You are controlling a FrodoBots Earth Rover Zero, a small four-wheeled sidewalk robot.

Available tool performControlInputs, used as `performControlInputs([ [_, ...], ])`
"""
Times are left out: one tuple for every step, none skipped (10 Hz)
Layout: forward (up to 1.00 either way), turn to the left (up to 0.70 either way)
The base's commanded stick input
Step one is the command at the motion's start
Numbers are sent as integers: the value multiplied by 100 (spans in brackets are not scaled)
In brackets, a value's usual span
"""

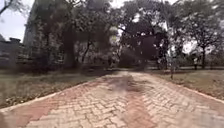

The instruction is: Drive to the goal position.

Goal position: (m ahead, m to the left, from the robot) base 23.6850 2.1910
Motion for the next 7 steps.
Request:
performControlInputs([
  [70, 0],
  [70, 0],
  [70, 0],
  [70, 0],
  [70, 0],
  [70, 0],
  [70, 0],
])
